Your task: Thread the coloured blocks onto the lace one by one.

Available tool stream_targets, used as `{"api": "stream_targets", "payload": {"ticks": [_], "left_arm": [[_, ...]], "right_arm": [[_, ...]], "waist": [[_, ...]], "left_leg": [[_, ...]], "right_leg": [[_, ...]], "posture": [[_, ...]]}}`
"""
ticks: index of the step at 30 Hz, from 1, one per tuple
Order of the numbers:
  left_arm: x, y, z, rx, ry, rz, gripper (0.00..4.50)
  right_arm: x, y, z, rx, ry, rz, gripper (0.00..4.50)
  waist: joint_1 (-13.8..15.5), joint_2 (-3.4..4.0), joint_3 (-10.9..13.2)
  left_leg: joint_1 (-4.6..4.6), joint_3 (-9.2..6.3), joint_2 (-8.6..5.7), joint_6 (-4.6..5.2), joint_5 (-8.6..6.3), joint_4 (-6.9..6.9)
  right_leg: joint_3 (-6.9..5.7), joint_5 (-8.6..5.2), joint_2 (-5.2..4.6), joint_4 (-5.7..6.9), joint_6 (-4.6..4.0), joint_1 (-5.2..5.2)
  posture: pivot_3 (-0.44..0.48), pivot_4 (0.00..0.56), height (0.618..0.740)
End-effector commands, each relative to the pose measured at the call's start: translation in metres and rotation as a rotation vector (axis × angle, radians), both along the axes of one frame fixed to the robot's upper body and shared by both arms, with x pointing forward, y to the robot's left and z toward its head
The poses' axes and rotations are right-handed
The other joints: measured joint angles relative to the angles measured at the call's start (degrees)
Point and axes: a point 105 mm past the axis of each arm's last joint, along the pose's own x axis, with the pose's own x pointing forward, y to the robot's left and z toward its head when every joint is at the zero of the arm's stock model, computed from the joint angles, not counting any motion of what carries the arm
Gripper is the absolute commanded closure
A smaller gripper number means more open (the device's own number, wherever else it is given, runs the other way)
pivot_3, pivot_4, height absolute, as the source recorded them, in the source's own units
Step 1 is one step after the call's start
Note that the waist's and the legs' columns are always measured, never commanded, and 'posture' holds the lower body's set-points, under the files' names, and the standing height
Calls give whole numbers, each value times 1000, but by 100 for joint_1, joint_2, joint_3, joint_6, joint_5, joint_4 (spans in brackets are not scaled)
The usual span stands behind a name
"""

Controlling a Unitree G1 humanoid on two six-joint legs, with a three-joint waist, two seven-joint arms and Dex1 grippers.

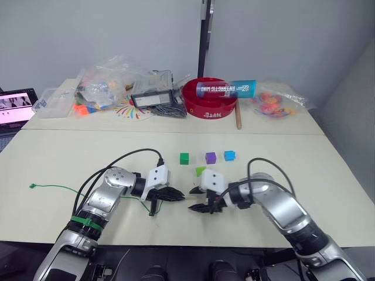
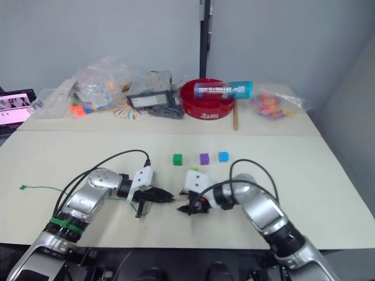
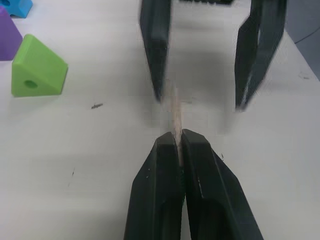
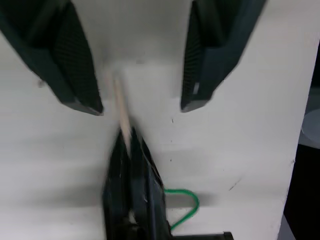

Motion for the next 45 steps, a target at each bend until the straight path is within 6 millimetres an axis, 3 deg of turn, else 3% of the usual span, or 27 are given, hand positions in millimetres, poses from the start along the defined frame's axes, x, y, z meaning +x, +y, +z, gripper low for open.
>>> {"api": "stream_targets", "payload": {"ticks": [1, 2, 7, 11, 17, 26, 37, 42, 45], "left_arm": [[2, 4, 10, -7, -37, 2, 4500], [2, 4, 10, -7, -38, 2, 4500], [-3, 9, 7, -3, -29, 17, 4500], [-6, 9, 5, -3, -27, 27, 4500], [-6, 9, 5, -7, -31, 44, 4500], [-10, 11, 3, -8, -29, 64, 4500], [-13, 11, 2, -13, -26, 85, 4500], [-14, 12, 1, -7, -25, 88, 4500], [-14, 13, 1, -4, -23, 90, 4500]], "right_arm": [[10, -15, 21, 43, -74, -25, 432], [13, -19, 22, 43, -80, -35, 68], [69, -59, 40, 16, -224, -253, 25], [100, -75, 49, -10, -261, -330, 25], [128, -84, 47, -87, -262, -341, 25], [144, -96, 34, -268, -195, -302, 25], [147, -84, 32, -244, -184, -279, 25], [149, -78, 32, -229, -189, -275, 1454], [148, -76, 31, -226, -190, -269, 2634]], "waist": [[-1, 0, 0], [-7, 0, 0], [-48, 0, 0], [-36, 2, 1], [-31, 2, 1], [-128, 8, 4], [-184, 10, 5], [-186, 10, 5], [-180, 11, 5]], "left_leg": [[1, 0, 0, 0, 0, 0], [2, 0, 1, 0, 0, 0], [6, 6, 2, 0, 0, 0], [7, 7, 2, 0, 0, -1], [0, 8, 0, 0, 0, -2], [4, 6, 1, 0, 0, -7], [10, 4, 1, 0, 0, -9], [12, 4, 1, 0, 0, -11], [11, 4, 0, -1, 1, -11]], "right_leg": [[0, 0, 1, 0, 0, 0], [0, 0, 1, 1, 0, 0], [1, 0, 2, 1, 0, -1], [3, 0, 2, 1, -1, -1], [3, 1, -2, 1, -1, -4], [3, 1, -2, 3, -1, -5], [4, 2, -1, 9, -2, -5], [4, 2, 0, 11, -3, -5], [4, 2, -2, 10, -3, -5]], "posture": [[0, 150, 731], [0, 150, 731], [0, 150, 731], [0, 150, 731], [0, 150, 731], [0, 150, 731], [0, 150, 731], [0, 150, 731], [0, 150, 731]]}}
